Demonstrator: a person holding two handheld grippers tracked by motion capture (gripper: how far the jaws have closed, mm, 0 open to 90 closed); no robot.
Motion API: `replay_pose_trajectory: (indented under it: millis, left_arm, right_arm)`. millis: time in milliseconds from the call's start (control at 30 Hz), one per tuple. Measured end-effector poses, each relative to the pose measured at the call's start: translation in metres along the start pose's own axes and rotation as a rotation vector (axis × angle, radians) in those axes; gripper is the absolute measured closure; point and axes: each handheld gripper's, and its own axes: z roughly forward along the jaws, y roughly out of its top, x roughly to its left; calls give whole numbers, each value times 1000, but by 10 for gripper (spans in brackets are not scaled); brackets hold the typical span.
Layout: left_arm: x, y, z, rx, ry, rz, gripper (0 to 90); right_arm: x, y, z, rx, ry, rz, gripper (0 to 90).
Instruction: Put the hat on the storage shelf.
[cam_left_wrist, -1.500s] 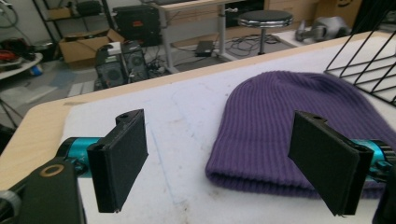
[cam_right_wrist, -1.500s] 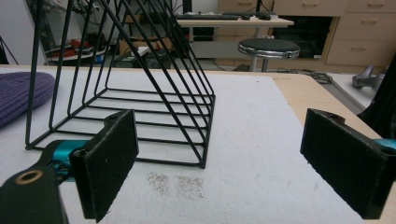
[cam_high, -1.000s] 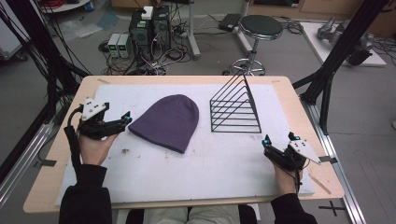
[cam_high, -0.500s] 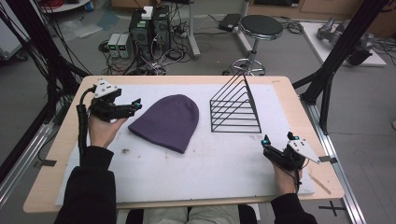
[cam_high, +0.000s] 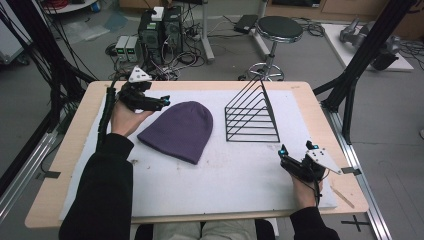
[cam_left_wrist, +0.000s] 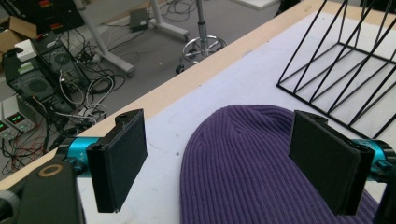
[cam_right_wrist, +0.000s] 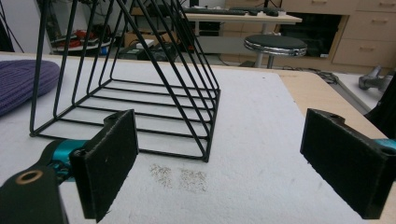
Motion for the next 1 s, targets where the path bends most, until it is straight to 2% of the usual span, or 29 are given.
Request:
replay_pose_trajectory:
  millis: [100, 267, 433, 667, 1000]
  left_arm:
    - [-2, 5, 11, 24, -23, 25, 195]
    - [-1, 10, 26, 43, -39, 34, 195]
    - [3, 16, 39, 52, -49, 27, 194]
    - [6, 20, 60, 120, -61, 64, 195]
    - [7, 5, 95, 222, -61, 99, 196]
  right_arm:
    - [0, 0, 0, -1, 4, 1, 105]
    - [-1, 0, -1, -3, 7, 5, 105]
    - [-1, -1, 0, 2, 11, 8, 105]
    - [-1, -1, -1, 3, 10, 4, 105]
    - [-3, -2, -1, 10, 21, 0, 105]
